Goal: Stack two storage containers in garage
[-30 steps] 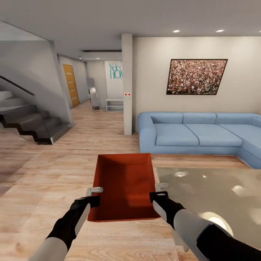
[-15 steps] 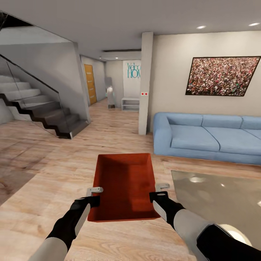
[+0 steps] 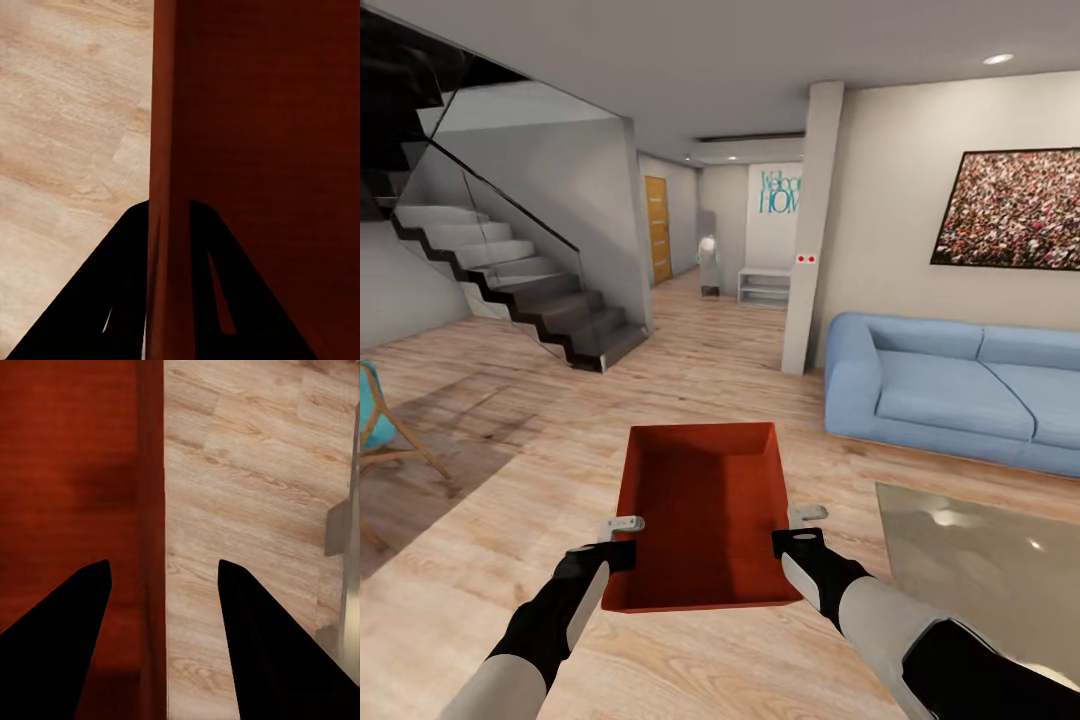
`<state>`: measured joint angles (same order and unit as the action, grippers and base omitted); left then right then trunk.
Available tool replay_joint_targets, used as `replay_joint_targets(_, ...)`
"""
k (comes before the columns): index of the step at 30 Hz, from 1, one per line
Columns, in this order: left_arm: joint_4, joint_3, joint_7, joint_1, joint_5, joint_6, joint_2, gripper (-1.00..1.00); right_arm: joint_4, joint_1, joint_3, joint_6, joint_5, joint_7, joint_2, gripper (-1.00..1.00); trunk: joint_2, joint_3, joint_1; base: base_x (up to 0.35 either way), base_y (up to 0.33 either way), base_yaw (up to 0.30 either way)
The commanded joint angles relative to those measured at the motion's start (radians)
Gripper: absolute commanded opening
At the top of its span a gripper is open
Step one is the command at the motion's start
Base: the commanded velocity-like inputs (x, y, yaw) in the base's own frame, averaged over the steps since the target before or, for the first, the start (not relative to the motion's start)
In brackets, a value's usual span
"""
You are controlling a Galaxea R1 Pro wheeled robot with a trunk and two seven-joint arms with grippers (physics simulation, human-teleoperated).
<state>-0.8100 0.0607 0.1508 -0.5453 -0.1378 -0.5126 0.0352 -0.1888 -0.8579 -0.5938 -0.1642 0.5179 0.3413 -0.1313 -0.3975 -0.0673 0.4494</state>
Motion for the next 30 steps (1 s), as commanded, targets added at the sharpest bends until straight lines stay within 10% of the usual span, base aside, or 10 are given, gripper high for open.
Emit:
replay_joint_targets(1, 0.011, 0.001, 0.015, -0.001, 0.018, -0.008, -0.002, -1.0, -0.008, -0.001, -0.015, -0.005, -0.006, -0.011, 0.001, -1.0, -0.002, -0.002, 0.001, 0.0, 0.0, 0.192)
replay_joint_targets(30, 0.012, 0.001, 0.016, -0.001, 0.017, 0.055, -0.002, -1.0, -0.008, -0.001, -0.015, -0.005, -0.006, -0.011, 0.001, -1.0, -0.002, -0.003, 0.001, 0.213, 0.0, 0.011)
